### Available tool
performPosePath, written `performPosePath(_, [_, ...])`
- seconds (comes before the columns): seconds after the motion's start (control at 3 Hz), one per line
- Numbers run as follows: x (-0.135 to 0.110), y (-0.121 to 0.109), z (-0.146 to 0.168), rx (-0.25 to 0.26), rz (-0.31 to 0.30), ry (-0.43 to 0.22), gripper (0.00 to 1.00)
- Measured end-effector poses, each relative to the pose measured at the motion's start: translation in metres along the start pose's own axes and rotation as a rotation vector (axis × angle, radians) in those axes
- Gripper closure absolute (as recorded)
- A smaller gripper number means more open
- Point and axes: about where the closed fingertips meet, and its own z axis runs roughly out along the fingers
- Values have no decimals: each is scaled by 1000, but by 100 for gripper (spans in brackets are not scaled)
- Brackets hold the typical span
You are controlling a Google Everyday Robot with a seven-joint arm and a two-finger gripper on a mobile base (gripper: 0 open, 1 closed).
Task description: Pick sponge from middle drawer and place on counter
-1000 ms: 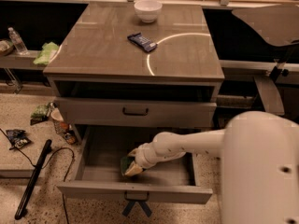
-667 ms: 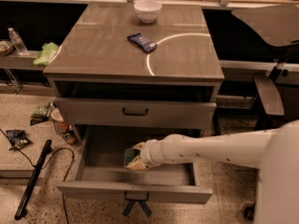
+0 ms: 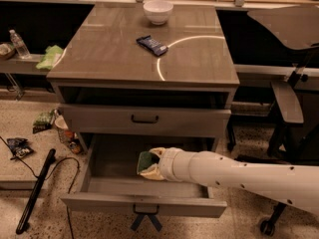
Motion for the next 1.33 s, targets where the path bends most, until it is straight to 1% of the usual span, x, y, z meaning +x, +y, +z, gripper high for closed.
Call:
performPosePath(0.33, [1, 0, 0, 0, 2, 0, 100])
performPosePath(0.67, [-6, -3, -16, 4, 7, -20, 100])
performPosePath(1.0, [-50, -18, -60, 19, -44, -75, 100])
performPosePath(1.33, [-92, -21, -117, 17, -75, -134, 100])
